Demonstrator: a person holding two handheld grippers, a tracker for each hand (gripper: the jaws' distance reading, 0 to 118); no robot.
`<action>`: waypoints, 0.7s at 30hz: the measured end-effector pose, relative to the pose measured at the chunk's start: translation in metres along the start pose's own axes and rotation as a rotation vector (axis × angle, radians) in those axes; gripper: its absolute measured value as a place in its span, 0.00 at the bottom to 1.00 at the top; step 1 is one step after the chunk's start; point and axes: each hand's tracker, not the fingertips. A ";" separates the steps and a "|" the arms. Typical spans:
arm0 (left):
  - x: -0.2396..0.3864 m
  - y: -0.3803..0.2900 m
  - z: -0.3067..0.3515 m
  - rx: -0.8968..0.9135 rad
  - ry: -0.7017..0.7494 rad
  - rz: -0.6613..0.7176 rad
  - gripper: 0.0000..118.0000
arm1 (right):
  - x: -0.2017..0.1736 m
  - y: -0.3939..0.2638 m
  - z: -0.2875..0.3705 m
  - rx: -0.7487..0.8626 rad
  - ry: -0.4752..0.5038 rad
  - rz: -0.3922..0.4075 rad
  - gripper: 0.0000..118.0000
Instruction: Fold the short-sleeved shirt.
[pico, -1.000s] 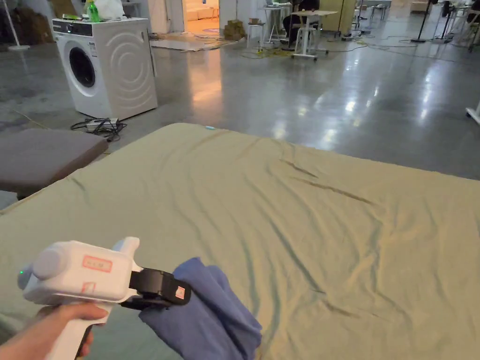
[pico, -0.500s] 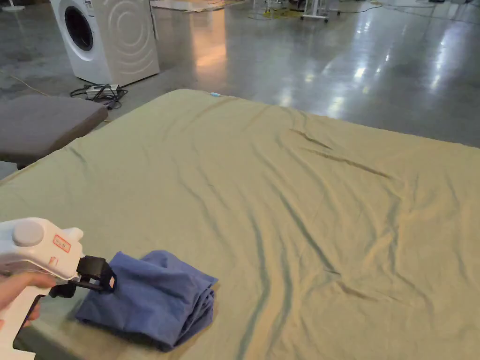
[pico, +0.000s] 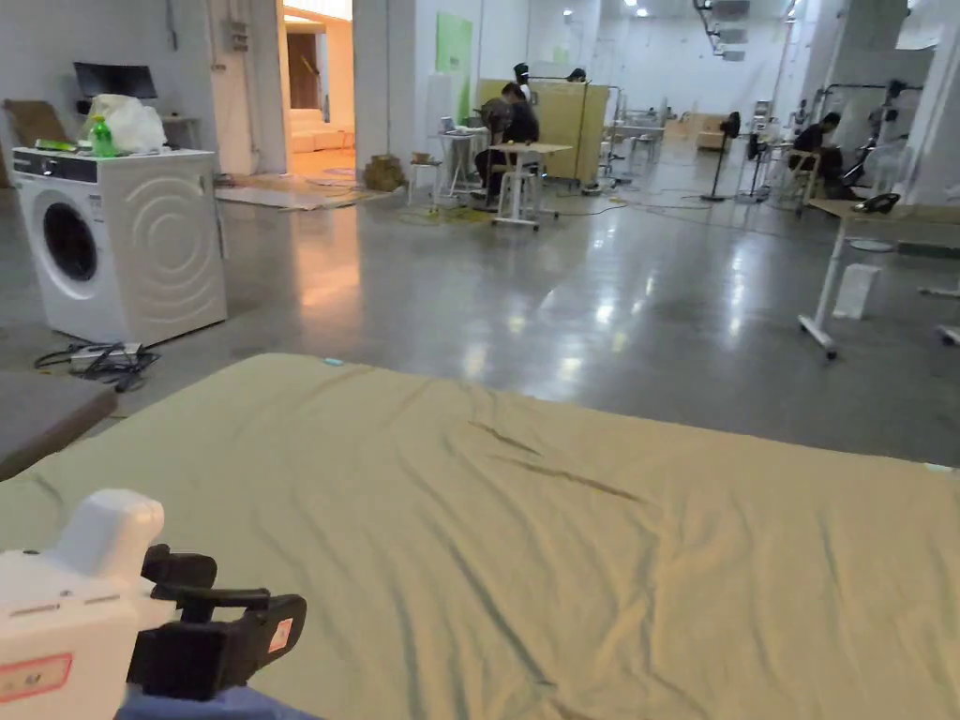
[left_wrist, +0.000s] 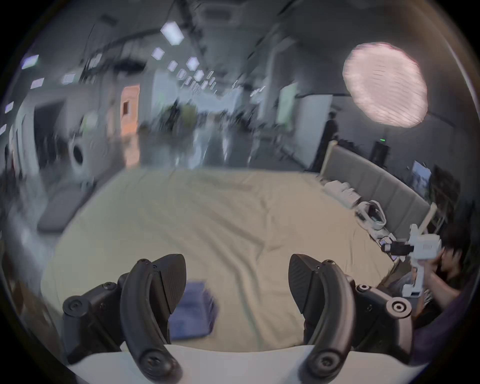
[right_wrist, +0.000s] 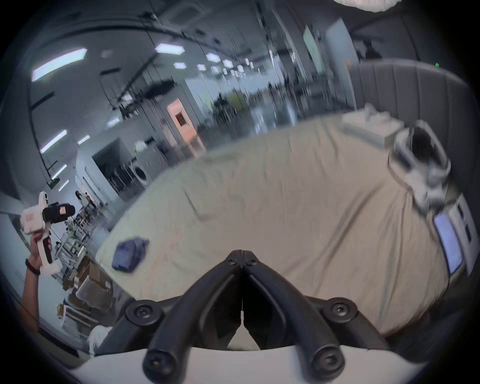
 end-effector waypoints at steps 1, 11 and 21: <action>0.030 0.000 0.003 0.061 0.037 -0.045 0.72 | -0.006 0.010 0.006 0.052 0.013 0.003 0.00; 0.173 -0.008 0.011 0.219 0.111 -0.165 0.70 | -0.059 0.052 0.061 0.336 -0.034 0.249 0.00; 0.189 -0.028 0.037 0.255 0.152 -0.097 0.57 | -0.077 0.025 0.074 0.427 -0.186 0.412 0.00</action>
